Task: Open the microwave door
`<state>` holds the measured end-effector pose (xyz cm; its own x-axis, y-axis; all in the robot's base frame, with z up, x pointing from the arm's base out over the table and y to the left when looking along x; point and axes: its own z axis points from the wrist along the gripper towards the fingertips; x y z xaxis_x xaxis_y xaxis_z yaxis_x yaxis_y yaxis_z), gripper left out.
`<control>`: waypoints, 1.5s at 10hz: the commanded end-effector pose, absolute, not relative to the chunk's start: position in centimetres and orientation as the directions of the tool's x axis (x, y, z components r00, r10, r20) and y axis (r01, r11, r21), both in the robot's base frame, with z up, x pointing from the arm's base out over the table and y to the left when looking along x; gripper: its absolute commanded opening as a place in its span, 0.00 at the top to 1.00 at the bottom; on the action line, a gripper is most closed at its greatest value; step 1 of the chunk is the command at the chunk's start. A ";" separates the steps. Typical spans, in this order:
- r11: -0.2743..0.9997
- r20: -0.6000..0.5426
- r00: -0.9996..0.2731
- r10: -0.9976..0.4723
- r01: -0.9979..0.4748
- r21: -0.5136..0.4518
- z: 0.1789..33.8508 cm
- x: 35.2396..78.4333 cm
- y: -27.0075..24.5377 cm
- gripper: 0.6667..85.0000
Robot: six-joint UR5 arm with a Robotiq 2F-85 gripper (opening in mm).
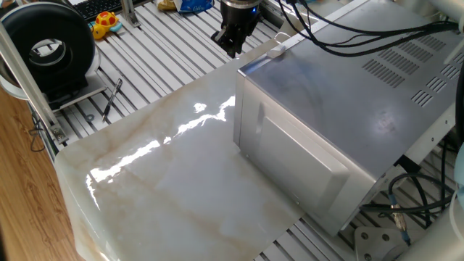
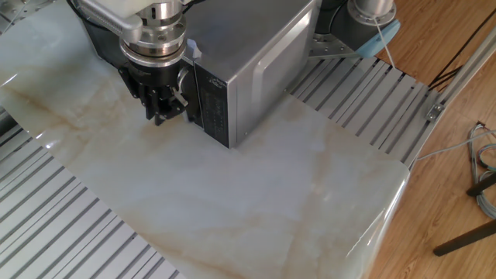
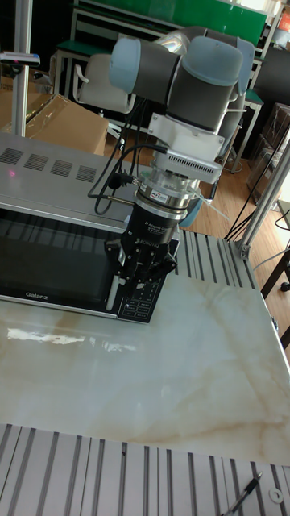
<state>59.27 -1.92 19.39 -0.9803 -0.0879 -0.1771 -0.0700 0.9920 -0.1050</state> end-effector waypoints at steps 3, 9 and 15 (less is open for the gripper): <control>0.992 -0.193 -0.977 -0.091 -0.072 -0.107 19.6 59.8 -2.0 0.81; 0.990 -0.072 -0.989 -0.133 -0.128 -0.064 20.5 57.4 -0.5 0.81; 0.981 -0.044 -0.981 -0.191 -0.188 -0.054 20.5 57.0 -0.7 0.82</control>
